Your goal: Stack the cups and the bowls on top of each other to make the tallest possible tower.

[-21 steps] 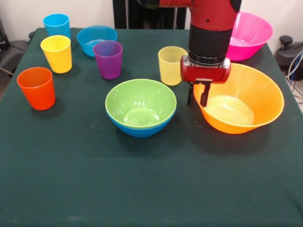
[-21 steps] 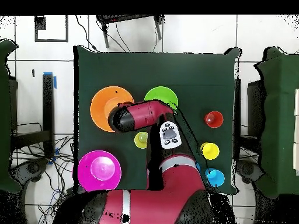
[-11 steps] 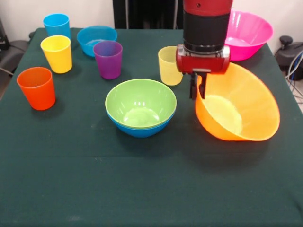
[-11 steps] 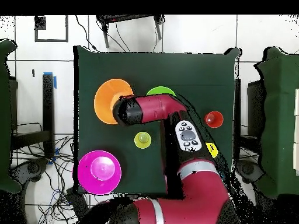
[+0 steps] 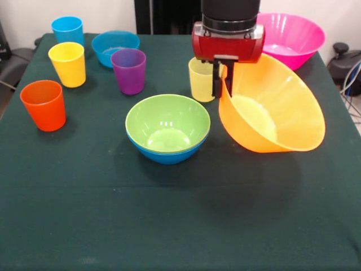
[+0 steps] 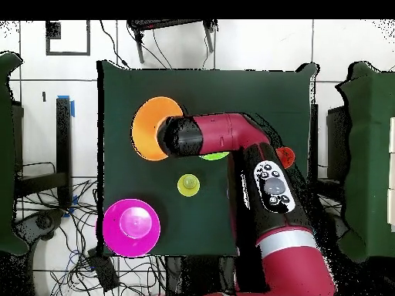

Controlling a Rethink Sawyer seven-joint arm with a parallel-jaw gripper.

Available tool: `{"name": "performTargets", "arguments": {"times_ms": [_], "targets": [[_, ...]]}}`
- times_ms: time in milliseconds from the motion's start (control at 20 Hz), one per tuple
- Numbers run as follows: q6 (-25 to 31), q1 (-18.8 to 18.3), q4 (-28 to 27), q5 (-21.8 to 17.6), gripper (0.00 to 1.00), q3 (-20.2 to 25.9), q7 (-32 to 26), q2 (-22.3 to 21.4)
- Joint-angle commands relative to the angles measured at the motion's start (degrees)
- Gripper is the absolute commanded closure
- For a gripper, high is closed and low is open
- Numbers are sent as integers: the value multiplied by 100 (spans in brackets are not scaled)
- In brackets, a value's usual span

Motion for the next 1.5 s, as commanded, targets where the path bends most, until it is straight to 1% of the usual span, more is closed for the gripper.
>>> {"name": "performTargets", "arguments": {"times_ms": [50, 250, 350, 500, 550, 700, 850, 950, 1100, 1400, 1500], "targets": [[701, -73, -33, 22, 100, 700, -1003, -30], [814, -122, -107, 20, 100, 782, -993, -14], [879, -178, -65, 102, 100, 858, -933, -67], [1048, -313, -45, 220, 100, 1016, -999, -192], [1077, -397, 2, 273, 100, 1090, -1029, -231], [1128, -632, 64, 260, 100, 1262, -1246, -228], [1036, -963, 189, 156, 100, 1424, -1484, -167], [1039, -1043, 240, 112, 100, 1466, -1500, -181], [1150, -1321, 345, 23, 100, 1582, -1692, -285], [1092, -1854, 570, -144, 100, 1925, -1907, -223], [1206, -1989, 578, -132, 100, 2048, -1954, -212]]}}
